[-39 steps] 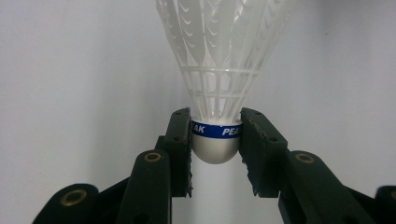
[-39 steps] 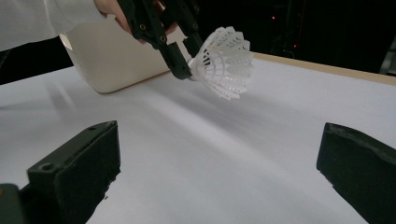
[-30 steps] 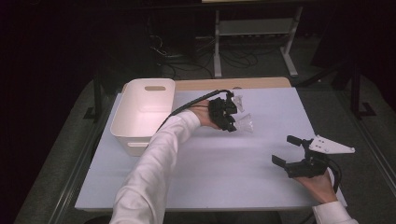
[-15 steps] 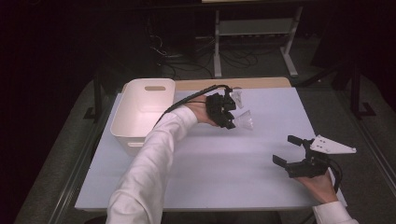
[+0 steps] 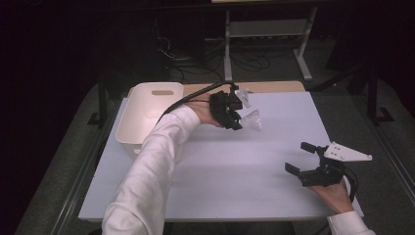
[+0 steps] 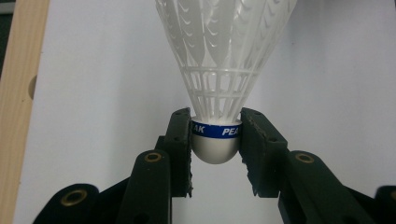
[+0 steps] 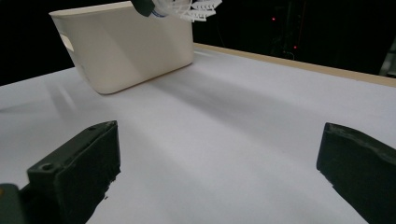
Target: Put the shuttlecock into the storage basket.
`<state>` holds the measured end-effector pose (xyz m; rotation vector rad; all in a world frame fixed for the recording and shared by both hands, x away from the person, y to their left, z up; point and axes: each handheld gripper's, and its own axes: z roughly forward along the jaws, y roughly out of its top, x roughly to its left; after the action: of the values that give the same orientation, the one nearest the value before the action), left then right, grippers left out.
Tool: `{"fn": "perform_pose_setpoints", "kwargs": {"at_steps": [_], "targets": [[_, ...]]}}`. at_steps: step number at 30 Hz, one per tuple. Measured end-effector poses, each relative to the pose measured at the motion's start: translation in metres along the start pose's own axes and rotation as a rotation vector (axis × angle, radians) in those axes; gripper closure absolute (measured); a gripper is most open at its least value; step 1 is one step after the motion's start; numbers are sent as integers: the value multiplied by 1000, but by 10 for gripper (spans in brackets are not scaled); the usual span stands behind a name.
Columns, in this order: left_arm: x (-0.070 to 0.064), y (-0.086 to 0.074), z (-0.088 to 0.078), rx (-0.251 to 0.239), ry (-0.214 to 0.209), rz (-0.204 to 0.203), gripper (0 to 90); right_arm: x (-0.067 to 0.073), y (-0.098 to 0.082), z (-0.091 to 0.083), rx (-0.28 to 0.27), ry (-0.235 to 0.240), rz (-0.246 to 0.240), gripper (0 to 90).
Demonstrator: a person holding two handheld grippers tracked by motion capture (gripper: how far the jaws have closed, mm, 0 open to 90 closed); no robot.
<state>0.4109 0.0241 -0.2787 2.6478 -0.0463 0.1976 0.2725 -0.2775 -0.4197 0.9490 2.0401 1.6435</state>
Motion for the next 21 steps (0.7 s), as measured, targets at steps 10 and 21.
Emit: {"fn": "perform_pose_setpoints", "kwargs": {"at_steps": [10,21], "targets": [[-1,-2,-17,22,-4,-6,646,0,0,1,4,-1,-1,0],[-2,-2,-36,19,23,-4,645,0,0,1,6,-1,0,0]]}}
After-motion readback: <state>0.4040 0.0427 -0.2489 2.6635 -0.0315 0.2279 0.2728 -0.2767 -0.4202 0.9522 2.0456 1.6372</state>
